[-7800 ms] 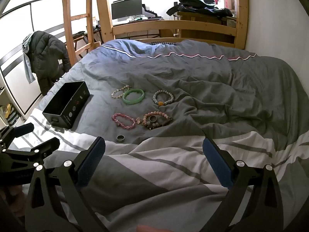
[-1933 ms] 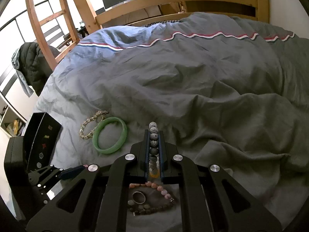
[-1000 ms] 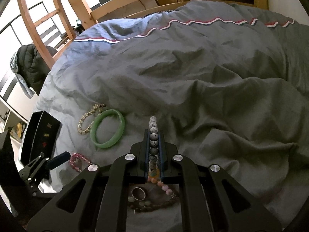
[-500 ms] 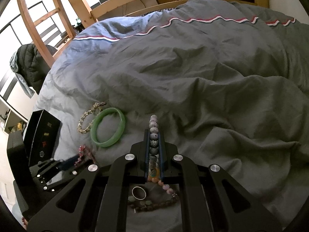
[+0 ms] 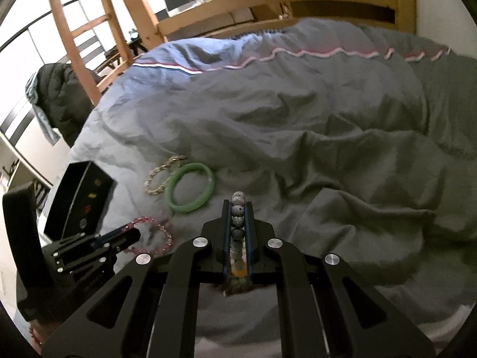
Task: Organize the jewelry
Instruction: 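Carry both held bracelets over the black jewelry box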
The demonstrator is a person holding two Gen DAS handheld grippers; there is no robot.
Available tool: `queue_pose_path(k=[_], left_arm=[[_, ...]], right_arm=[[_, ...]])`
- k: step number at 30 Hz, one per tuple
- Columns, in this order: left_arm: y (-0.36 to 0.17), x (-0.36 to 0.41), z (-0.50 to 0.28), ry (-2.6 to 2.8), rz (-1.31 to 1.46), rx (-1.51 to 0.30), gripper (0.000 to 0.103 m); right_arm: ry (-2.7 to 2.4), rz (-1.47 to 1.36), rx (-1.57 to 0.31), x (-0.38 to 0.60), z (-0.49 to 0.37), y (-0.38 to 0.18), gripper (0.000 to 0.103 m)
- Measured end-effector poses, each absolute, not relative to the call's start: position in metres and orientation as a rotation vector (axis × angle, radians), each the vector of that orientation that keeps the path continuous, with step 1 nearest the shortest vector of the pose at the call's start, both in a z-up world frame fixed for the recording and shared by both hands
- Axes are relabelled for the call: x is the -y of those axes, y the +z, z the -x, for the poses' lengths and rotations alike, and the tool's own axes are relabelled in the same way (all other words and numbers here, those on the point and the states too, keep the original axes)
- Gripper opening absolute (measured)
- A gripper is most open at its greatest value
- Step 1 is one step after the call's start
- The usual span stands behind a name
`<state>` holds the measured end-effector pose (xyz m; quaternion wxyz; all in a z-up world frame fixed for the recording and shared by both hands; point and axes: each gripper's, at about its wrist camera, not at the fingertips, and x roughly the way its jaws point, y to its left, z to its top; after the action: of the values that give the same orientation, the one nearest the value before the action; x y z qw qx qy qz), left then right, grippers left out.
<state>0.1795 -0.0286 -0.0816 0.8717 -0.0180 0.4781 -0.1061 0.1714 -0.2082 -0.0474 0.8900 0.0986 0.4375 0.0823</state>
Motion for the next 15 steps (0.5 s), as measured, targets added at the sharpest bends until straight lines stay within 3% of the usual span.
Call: queue_pose_path(k=[15], left_arm=[[-0.032,-0.017,-0.138,-0.100,0.070,-0.951,0.007]], right_arm=[[0.246,-0.148,-0.904,0.163,-0.130,-0.021,0.009]])
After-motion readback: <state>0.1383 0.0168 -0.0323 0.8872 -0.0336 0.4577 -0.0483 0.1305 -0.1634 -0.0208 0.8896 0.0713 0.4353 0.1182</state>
